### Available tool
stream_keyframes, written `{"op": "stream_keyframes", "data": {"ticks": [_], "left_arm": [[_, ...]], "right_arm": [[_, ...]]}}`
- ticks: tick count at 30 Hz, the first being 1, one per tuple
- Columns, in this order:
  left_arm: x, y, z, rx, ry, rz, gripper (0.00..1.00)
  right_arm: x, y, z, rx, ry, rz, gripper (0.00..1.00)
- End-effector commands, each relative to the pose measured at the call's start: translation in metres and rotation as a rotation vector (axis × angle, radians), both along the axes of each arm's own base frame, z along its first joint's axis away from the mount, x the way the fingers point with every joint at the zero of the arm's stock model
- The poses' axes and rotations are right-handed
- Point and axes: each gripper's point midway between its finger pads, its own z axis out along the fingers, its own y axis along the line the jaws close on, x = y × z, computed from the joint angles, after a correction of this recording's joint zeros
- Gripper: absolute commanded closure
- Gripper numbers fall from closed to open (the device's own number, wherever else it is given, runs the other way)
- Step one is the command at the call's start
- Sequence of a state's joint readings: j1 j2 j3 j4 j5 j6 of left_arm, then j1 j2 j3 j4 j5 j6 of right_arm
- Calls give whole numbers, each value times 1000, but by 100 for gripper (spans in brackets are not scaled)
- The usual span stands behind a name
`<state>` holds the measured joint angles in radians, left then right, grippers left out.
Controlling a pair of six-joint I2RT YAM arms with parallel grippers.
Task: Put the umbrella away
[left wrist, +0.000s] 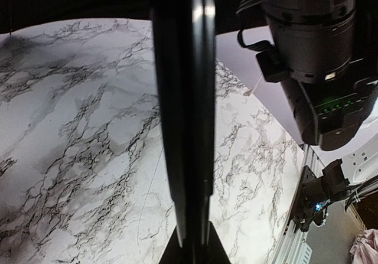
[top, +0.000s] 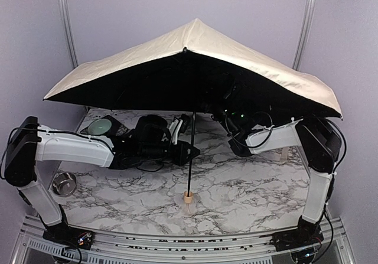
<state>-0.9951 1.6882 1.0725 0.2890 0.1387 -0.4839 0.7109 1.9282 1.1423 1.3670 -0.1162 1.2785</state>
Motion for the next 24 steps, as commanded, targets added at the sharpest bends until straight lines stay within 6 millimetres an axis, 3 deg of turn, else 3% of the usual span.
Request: {"op": "stream_keyframes", "data": {"ticks": [1,4,15,18,19,21,24], "left_arm": [[-4,-5,24,-51,-57,-34,100],[-4,-5,23,-49,-59,-35,100],[-1,11,33,-49,-102,-23,100],[0,19,42,-57,-121,-9,100],[3,22,42,-45,-125,9,100],[8,27,44,-40,-123,42,100],[6,26,65,-70,-164,20,100]], "right_arm": [[0,-1,9,40,-6,0,90],[0,-5,10,44,-8,-16,100],[-8,-12,15,-83,-56,-19,97],[-9,-1,6,-266,-93,-19,98],[-6,7,-8,-352,-49,0,97],[-12,19,-19,-462,-89,20,99],[-21,31,-36,-539,-116,67,100]]}}
